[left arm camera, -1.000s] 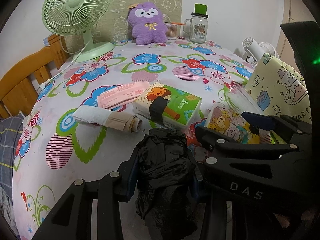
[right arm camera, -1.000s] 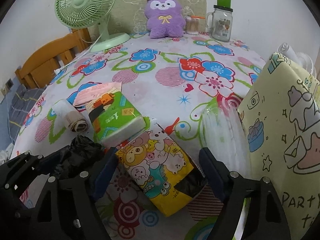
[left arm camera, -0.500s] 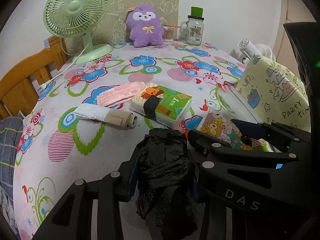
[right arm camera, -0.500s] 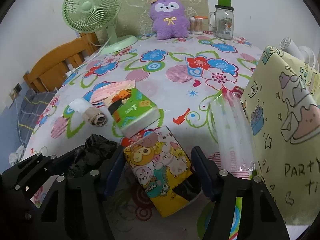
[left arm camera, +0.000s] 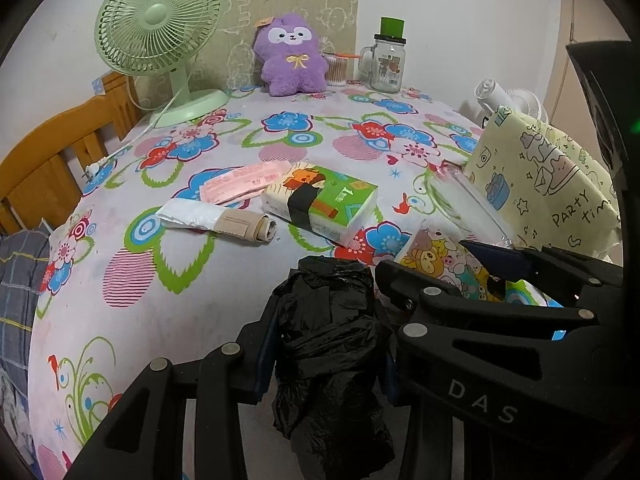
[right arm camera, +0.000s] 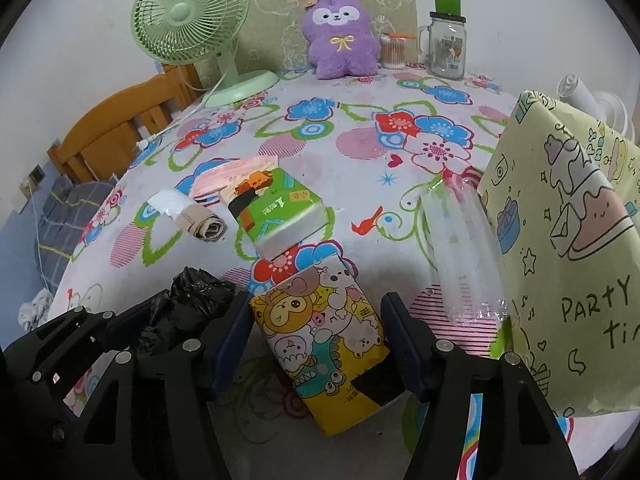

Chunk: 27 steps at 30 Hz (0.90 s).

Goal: Organize soft objects
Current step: 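Lift the yellow pack and black bag and carry both toward the gift box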

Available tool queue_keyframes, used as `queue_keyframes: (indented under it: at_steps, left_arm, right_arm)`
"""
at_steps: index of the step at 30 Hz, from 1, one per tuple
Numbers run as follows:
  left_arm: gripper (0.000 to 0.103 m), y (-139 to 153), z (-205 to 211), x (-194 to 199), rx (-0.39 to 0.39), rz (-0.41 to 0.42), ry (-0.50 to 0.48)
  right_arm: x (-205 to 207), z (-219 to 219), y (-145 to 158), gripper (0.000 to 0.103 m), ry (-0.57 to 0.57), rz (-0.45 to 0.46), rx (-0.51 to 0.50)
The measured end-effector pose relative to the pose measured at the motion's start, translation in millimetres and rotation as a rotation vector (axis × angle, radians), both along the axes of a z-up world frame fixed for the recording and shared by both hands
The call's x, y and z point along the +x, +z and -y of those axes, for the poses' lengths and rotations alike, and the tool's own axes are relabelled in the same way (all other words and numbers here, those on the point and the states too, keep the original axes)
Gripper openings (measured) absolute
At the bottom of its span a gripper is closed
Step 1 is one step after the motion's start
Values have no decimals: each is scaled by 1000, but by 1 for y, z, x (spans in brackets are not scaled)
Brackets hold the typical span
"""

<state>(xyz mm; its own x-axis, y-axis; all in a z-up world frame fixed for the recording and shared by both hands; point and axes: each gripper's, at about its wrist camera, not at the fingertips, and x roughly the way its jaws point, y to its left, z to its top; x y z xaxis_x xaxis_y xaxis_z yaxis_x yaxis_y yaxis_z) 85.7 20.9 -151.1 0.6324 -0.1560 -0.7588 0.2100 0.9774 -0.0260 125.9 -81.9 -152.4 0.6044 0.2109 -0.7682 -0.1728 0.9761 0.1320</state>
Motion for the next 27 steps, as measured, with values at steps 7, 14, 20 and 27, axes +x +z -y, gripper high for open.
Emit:
queue_keyframes:
  at_steps: [7, 14, 20, 27]
  left_arm:
    - [43, 8, 0, 0, -11, 16, -5]
    - [43, 27, 5, -1, -26, 48, -14]
    - [43, 42, 11, -4, -31, 78, -21]
    - [43, 55, 18, -4, -25, 94, -25]
  right_arm:
    - [-2, 2, 16, 66, -14, 32, -22]
    - [-6, 8, 39, 65, -21, 77, -34]
    - [-10, 14, 51, 64, -25, 100, -32]
    - [-12, 21, 68, 64, -36, 127, -30]
